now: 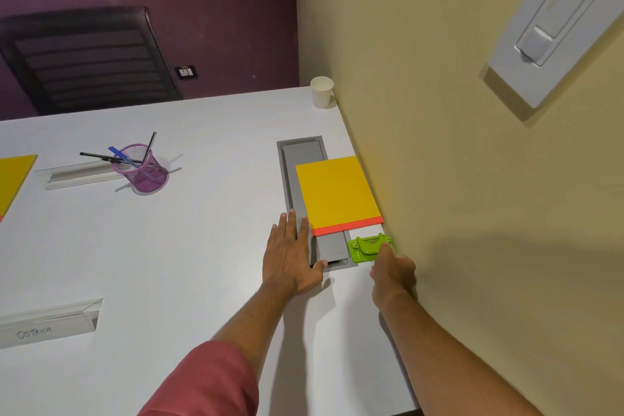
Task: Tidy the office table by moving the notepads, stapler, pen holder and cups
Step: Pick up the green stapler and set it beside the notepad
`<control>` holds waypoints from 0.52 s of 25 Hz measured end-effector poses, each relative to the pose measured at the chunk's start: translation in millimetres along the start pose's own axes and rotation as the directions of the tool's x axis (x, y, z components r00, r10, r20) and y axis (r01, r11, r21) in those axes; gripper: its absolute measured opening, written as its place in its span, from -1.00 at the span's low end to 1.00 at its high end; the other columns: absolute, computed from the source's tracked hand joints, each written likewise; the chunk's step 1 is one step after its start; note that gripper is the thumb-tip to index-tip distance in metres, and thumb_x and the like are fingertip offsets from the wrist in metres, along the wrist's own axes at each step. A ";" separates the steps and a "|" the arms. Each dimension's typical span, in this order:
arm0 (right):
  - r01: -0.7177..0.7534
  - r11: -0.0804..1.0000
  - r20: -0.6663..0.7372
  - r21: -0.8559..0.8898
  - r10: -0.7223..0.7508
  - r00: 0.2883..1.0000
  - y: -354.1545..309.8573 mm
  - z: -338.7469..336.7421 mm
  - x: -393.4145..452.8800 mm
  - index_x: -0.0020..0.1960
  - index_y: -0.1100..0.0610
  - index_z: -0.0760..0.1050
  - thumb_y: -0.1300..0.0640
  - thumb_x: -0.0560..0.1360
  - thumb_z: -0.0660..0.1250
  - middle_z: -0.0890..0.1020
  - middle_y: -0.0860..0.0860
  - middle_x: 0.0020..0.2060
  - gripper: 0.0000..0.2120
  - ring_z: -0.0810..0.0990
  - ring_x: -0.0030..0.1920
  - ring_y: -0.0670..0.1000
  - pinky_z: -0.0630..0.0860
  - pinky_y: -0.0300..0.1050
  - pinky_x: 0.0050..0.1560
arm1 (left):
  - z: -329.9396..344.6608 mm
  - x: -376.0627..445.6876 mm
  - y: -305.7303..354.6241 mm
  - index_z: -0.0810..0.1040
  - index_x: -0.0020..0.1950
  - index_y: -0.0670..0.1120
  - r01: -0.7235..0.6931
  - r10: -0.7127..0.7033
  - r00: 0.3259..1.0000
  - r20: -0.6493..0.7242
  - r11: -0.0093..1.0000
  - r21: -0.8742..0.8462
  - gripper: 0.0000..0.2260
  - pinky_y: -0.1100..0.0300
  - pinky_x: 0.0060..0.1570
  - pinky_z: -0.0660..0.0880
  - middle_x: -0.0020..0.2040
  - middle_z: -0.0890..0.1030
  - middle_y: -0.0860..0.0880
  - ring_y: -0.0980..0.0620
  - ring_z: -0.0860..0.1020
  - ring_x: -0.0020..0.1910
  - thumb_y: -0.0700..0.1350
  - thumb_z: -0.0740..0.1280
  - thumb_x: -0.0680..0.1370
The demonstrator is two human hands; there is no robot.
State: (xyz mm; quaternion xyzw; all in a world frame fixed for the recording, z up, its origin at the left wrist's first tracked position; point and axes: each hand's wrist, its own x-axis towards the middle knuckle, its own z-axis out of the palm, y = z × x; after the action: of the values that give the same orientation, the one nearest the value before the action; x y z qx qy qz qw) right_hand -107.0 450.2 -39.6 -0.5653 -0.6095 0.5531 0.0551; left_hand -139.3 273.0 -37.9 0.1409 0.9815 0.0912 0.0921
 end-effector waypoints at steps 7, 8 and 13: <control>0.623 0.738 0.278 -0.260 -0.561 0.780 -19.4 8.6 -46.9 0.11 0.22 0.56 0.05 0.52 0.37 0.67 0.17 0.03 -0.73 0.61 0.06 0.18 0.43 -0.14 -0.06 | -24.7 -23.0 -14.9 -0.27 0.59 -0.05 0.095 -0.094 0.993 -0.067 0.996 0.000 -0.10 -0.01 0.49 -0.31 0.59 -0.29 -0.14 -0.12 -0.30 0.57 0.38 0.08 0.48; 0.690 0.672 0.340 -0.270 -0.604 0.721 -19.3 10.2 -52.8 0.16 0.21 0.54 0.04 0.52 0.37 0.65 0.15 0.09 -0.70 0.59 0.11 0.15 0.46 -0.12 0.00 | -28.6 -27.3 -19.4 -0.27 0.59 -0.05 0.111 -0.111 0.991 -0.079 0.994 -0.001 -0.10 -0.02 0.50 -0.29 0.59 -0.29 -0.14 -0.12 -0.30 0.57 0.38 0.08 0.48; 0.893 0.297 0.634 -0.339 -0.629 0.450 -15.3 23.0 -74.1 0.52 0.14 0.25 -0.14 0.54 0.28 0.31 0.11 0.51 -0.35 0.24 0.51 0.12 0.22 0.01 0.46 | -46.8 -54.7 -42.7 -0.24 0.60 -0.06 0.212 -0.212 0.967 -0.141 0.977 -0.011 -0.10 -0.04 0.53 -0.24 0.60 -0.25 -0.16 -0.12 -0.26 0.58 0.38 0.08 0.47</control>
State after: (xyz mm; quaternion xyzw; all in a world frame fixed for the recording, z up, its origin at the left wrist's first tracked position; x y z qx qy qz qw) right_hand -106.3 384.4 4.2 -0.0560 -0.9493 0.3092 0.0023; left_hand -108.5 209.4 7.0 0.0285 0.9952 0.0887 0.0313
